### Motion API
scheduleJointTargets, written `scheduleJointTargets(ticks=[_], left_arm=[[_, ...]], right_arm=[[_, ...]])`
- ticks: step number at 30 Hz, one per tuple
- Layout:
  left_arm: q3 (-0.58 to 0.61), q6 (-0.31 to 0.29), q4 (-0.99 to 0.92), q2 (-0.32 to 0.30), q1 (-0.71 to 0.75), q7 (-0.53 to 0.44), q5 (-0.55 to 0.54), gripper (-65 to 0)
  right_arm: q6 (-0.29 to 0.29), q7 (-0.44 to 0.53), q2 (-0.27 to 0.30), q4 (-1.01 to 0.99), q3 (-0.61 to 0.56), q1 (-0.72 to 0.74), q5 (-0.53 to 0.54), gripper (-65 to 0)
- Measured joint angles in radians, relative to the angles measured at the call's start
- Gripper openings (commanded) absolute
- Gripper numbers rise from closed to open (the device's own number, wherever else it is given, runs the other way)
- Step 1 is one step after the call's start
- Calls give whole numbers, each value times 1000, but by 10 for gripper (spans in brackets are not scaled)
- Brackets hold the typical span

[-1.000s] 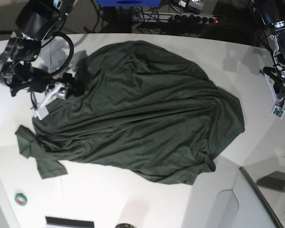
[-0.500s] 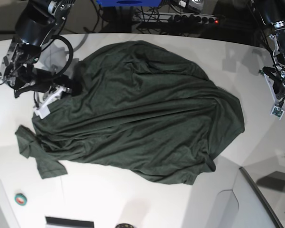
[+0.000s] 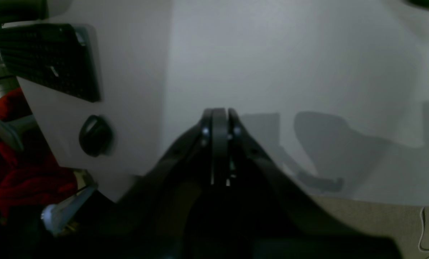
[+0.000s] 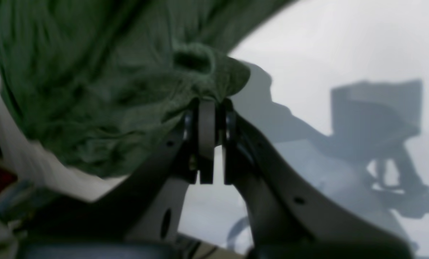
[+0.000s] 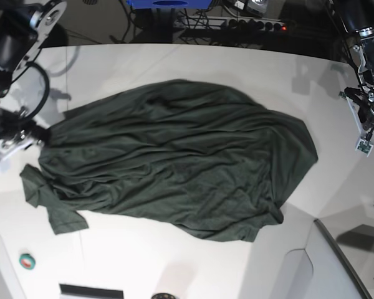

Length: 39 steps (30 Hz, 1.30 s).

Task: Layout the t-shirt on the table in an organized manner, then fold the t-shirt properly
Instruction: 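Release the shirt and lift both grippers away from it, then lower the right gripper onto the shirt's collar edge and grasp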

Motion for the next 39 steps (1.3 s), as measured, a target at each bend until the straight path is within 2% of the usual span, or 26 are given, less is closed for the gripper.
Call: scheduleJointTargets(ticks=[4,8,10,12,15,16,18,22,25,29,32,36,39], left_arm=[[0,0,0,-1,-3,0,0,-650],[0,0,0,-14,-4,0,1,-650],[-13,-2,0,-13,-5,-1,-3,-650],[-75,-4,0,-7,-6,-6,-12,-650],[-164,-13,-5,-39,-4,0,1,-650],[-190,-32,-8,-55,-4,2,5,-650],[-235,-69,-20,-71,-2,0,7,-650],[-294,-80,-63,-68,6,-4,-2,-650],[-297,-79,-72,-74,60,-30,8,-650],[-297,-79,-126,-38,132,-228,-2,-650],[-296,-82,-171,-1,174,-257,1,-650],[-309,-80,-178,6,178,-263,9,-650],[-343,-80,-158,32,161,-272,3,-650]], right_arm=[[-120,63,42,0,-2,16,8,-638],[-233,71,72,-78,2,46,4,-618],[-252,69,58,-85,14,46,7,-557],[-253,66,38,-55,59,33,6,-447],[-245,68,30,95,57,-42,-1,-279],[-235,71,35,161,32,-80,-6,-254],[-196,77,44,309,-63,-155,-22,-272],[-27,83,64,545,-365,-292,14,-350],[-25,101,82,597,-573,-352,-97,-378],[-26,226,84,599,-831,-392,-321,-378],[-51,263,27,594,-983,-399,-452,-378],[-68,277,-35,526,-1091,-370,-595,-378],[-71,284,-84,457,-1130,-331,-633,-377]])
